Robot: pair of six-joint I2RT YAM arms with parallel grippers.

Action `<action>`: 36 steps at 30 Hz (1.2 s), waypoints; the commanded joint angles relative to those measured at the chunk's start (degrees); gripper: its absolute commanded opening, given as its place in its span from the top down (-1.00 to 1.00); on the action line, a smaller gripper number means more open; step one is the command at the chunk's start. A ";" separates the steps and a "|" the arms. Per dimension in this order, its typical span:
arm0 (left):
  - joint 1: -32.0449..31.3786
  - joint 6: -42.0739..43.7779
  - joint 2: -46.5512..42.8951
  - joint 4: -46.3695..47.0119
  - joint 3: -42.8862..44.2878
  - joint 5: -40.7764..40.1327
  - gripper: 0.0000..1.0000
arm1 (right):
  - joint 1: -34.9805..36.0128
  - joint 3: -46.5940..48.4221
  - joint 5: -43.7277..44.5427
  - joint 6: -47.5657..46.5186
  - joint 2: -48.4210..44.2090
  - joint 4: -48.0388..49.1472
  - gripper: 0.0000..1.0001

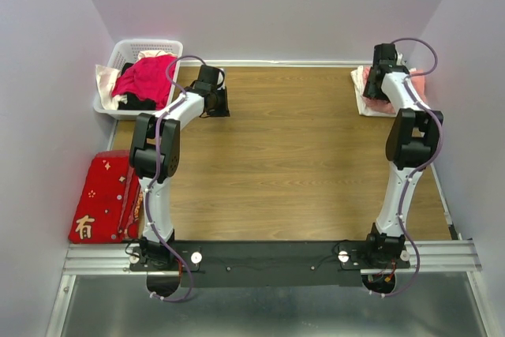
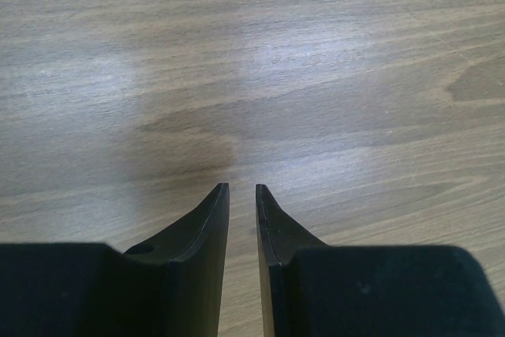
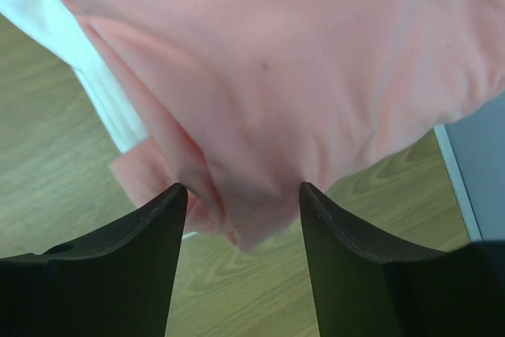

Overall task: Fold and stack the t-shirts
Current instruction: Neatly place the folded tshirt to the corner, then reset both grippers

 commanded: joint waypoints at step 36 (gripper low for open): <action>-3.54 1.79 -38.75 15.48 -25.79 -7.43 0.11 | 26.15 -27.63 -19.50 2.44 -32.71 18.09 -1.00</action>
